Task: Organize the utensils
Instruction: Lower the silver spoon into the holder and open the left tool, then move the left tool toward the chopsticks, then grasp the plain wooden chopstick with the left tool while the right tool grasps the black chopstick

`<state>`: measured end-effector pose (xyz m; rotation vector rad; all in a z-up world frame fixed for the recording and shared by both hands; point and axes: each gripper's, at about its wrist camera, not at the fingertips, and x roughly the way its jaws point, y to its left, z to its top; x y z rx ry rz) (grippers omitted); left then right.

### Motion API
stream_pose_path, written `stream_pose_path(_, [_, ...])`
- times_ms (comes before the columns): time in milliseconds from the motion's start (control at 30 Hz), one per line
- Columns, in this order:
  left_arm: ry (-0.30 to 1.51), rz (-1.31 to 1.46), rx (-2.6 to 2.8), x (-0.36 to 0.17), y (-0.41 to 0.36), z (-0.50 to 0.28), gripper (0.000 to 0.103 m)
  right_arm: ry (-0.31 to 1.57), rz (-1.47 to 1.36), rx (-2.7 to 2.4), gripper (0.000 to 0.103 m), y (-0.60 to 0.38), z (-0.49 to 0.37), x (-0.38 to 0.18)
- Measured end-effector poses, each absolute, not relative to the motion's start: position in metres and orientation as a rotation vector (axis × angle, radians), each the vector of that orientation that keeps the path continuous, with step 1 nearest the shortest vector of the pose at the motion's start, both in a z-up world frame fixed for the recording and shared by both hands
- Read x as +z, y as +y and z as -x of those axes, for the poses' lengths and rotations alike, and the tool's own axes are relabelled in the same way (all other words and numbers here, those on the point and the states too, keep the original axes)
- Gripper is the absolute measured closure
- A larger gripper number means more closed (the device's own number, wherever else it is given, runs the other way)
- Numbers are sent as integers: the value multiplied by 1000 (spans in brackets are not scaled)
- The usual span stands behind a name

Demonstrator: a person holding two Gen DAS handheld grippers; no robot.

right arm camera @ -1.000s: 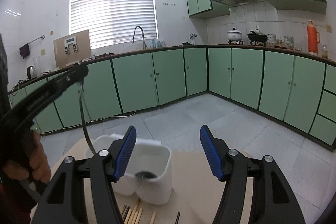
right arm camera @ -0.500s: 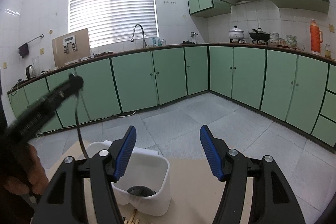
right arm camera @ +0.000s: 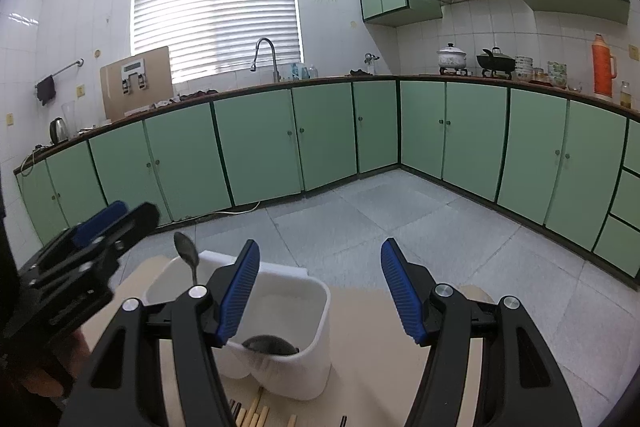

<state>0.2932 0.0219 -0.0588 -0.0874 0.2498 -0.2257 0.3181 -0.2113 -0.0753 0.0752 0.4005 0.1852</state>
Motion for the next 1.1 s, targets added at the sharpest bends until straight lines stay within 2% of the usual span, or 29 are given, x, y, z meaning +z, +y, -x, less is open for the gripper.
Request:
stream_pose_path(67, [264,73,-207,-57,25,-279,29,407,-76,188,41,-210,-308,-78])
stream_pose_path(133, [291,66,-190,-56,27,-265,20,424,-78,184,35,-211,-295,-83])
stream_pose_path(233, [362,77,-181,-60,30,-244,18,459,-84,183,33,-212,-275,-94])
stream_pose_path(600, [671,28,-204,-116,28,-171,15,719,-105,166,32,-220,-191,-161])
stream_pose_path(867, [818,-15,-203,-161,28,-129,14,808,-97,179,32,-215,-143,-188])
stream_pose_path(1033, [844,-9,-186,-172,27,-112,16,829,-69,183,45,-205,-124,-198])
stream_pose_path(1100, [852,-13,-177,-176,26,-107,20,837,-68,184,50,-203,-118,-202])
